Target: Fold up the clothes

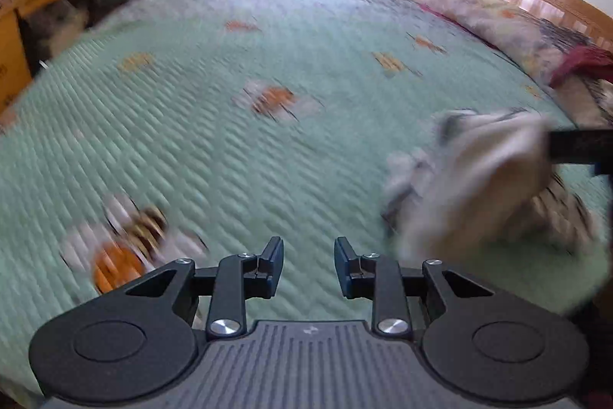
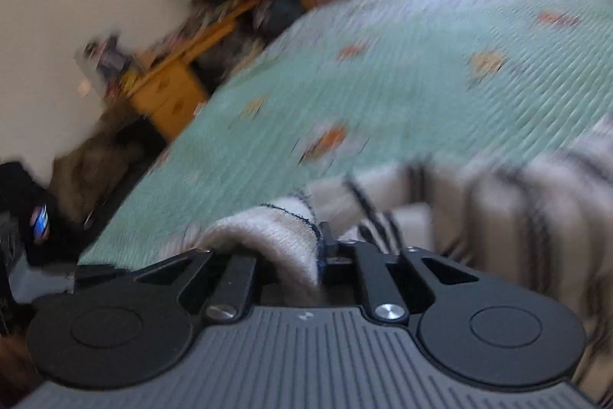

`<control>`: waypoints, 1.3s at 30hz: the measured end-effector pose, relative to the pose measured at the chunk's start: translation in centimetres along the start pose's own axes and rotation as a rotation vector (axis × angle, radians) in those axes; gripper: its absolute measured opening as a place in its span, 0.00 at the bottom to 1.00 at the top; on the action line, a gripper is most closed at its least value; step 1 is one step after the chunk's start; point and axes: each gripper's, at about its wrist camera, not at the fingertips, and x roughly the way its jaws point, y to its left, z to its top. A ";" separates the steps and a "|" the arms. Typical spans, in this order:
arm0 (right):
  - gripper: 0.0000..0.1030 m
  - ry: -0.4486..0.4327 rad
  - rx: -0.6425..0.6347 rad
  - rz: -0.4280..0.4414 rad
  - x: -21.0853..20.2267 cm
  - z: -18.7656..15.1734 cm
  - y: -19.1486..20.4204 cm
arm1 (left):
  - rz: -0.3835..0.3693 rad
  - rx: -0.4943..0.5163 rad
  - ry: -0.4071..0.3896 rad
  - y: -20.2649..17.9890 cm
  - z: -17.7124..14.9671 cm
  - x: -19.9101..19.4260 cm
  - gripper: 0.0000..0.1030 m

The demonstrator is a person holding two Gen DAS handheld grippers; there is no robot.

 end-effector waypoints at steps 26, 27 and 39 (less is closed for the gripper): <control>0.74 -0.020 -0.281 -0.343 -11.2 -11.2 -4.9 | -0.392 -0.035 0.493 -8.7 -5.9 6.0 0.78; 0.74 -0.036 -0.232 -0.331 -10.7 -10.9 -5.7 | -0.401 -0.070 0.521 -8.9 -5.9 6.7 0.78; 0.78 -0.042 -0.325 -0.453 -6.7 -11.6 -4.9 | -0.327 -0.410 0.412 -10.5 -4.0 9.3 0.75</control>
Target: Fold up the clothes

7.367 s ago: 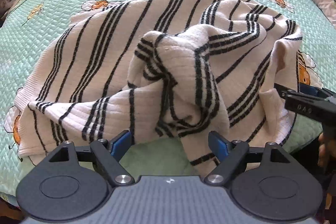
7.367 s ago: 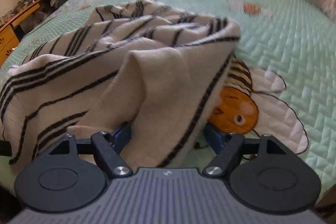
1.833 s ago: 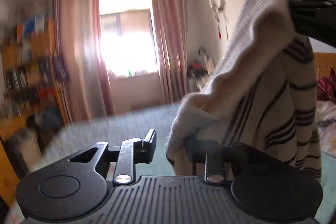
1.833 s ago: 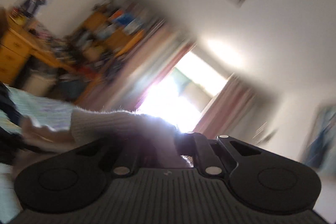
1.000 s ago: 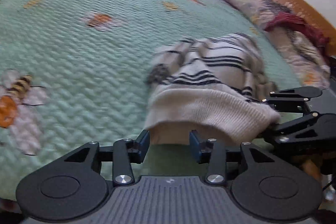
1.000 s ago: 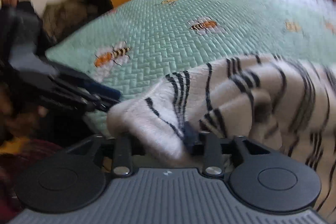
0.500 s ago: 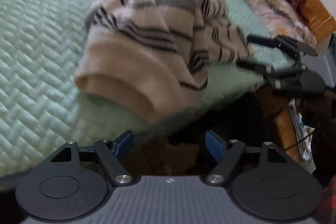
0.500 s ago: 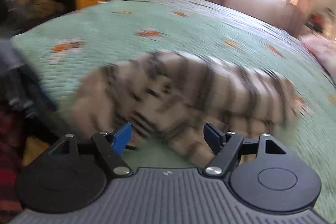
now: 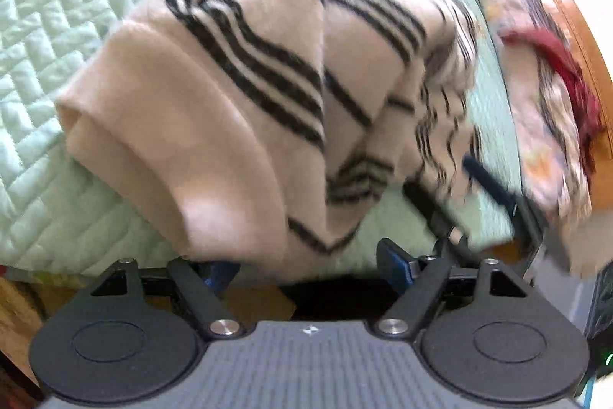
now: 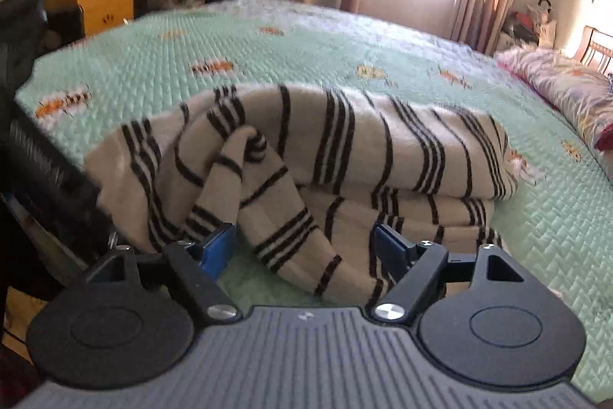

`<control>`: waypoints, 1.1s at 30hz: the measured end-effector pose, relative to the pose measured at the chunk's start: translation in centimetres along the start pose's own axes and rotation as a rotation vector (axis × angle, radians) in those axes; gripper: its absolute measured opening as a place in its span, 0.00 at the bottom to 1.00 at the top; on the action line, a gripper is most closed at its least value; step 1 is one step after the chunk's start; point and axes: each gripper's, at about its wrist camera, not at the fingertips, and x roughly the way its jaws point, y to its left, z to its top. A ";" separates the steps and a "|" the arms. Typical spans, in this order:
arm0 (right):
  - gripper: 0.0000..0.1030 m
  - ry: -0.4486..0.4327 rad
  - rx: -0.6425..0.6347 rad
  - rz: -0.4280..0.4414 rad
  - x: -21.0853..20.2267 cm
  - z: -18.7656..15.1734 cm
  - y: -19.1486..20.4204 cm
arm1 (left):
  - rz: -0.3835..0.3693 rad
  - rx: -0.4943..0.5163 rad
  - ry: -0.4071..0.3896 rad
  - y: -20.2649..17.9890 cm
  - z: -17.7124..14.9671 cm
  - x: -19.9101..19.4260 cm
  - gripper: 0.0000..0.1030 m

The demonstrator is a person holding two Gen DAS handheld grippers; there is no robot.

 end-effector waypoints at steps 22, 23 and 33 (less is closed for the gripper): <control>0.79 0.090 0.087 -0.080 1.7 0.3 -1.1 | 0.249 0.202 -0.567 -2.1 3.1 -10.6 0.12; 0.79 0.087 0.085 -0.079 1.7 0.4 -1.1 | 0.249 0.195 -0.600 -2.1 3.6 -11.6 0.12; 0.79 0.070 0.112 -0.057 1.3 0.1 -1.9 | 0.458 0.048 -0.640 5.0 14.2 -15.9 0.15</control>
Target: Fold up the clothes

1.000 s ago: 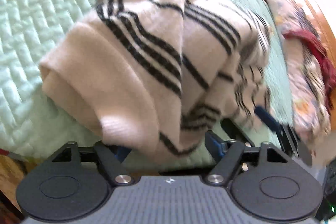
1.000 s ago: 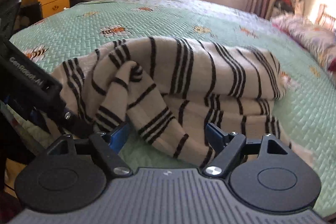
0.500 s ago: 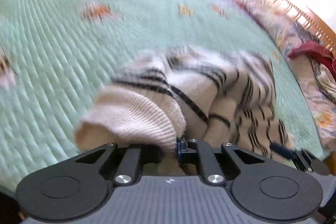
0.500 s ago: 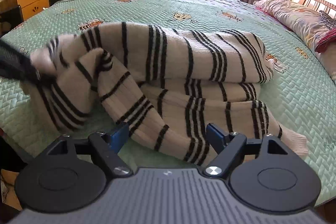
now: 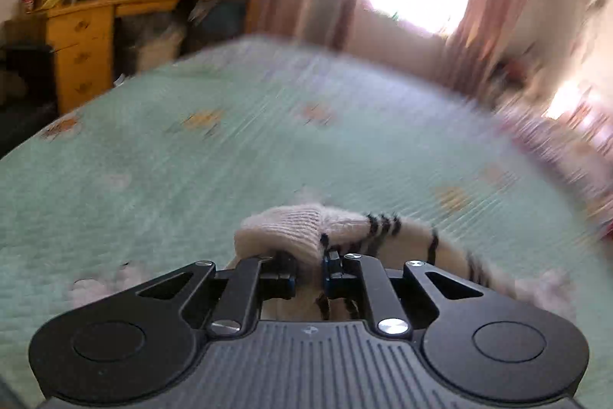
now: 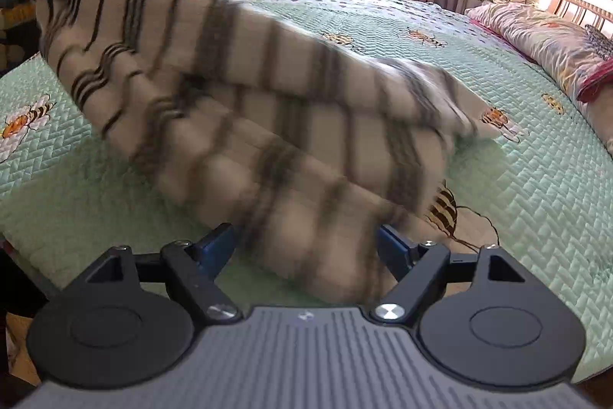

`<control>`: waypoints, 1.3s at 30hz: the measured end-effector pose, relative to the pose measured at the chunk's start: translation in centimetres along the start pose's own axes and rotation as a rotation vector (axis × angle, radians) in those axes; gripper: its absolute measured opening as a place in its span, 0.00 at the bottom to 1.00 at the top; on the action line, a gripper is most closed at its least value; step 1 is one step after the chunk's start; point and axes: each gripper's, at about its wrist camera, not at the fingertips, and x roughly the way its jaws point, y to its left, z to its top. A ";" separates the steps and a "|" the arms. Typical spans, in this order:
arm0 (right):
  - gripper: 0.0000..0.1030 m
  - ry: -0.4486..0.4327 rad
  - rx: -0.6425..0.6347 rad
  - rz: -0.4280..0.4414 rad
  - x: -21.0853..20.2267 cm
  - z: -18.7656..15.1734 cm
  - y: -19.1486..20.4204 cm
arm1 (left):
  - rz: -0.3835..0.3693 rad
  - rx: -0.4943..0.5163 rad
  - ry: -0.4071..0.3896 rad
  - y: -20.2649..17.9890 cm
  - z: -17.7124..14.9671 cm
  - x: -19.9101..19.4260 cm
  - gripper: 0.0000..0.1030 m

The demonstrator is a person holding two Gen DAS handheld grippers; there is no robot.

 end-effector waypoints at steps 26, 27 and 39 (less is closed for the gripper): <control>0.52 -0.198 -0.771 -0.013 5.8 -2.1 10.6 | -0.348 -0.121 0.428 -0.1 -11.7 2.1 0.48; 0.39 -0.199 -0.777 -0.024 6.1 -2.0 10.5 | -0.360 -0.126 0.439 -0.8 -12.3 2.4 0.49; 0.11 -0.249 -0.295 0.369 0.4 3.0 7.8 | -0.527 -0.341 0.407 -0.8 -13.5 3.5 0.70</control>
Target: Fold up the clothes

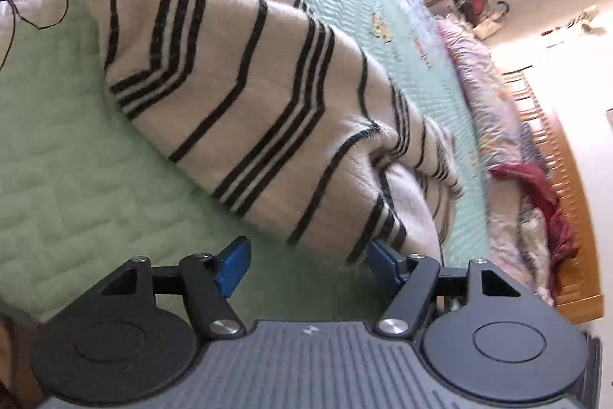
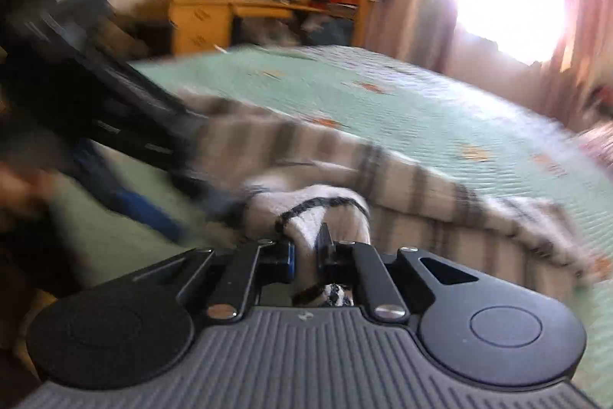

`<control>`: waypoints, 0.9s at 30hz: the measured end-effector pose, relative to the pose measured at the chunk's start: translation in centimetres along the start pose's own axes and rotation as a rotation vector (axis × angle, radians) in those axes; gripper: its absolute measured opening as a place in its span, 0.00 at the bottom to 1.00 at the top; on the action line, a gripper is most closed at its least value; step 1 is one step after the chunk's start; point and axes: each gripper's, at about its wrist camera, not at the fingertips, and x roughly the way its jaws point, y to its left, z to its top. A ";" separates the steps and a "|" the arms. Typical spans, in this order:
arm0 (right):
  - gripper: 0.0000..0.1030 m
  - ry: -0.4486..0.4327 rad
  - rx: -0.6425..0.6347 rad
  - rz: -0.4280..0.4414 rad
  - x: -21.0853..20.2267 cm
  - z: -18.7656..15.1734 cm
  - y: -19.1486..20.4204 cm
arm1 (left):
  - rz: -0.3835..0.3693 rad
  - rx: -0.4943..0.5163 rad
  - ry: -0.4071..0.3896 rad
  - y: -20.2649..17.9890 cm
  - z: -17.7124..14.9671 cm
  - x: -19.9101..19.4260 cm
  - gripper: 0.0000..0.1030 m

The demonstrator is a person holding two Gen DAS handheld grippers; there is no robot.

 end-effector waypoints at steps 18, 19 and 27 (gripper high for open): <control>0.11 0.031 0.057 0.205 -1.3 0.6 2.7 | -0.028 0.178 -0.064 -4.2 0.9 4.0 0.09; 0.12 0.036 0.045 0.197 -1.4 0.6 2.6 | -0.030 0.188 -0.083 -4.2 0.7 3.5 0.09; 0.58 -0.057 0.212 0.065 -4.8 -0.6 -3.0 | -0.022 0.281 -0.386 -4.0 0.5 -8.6 0.08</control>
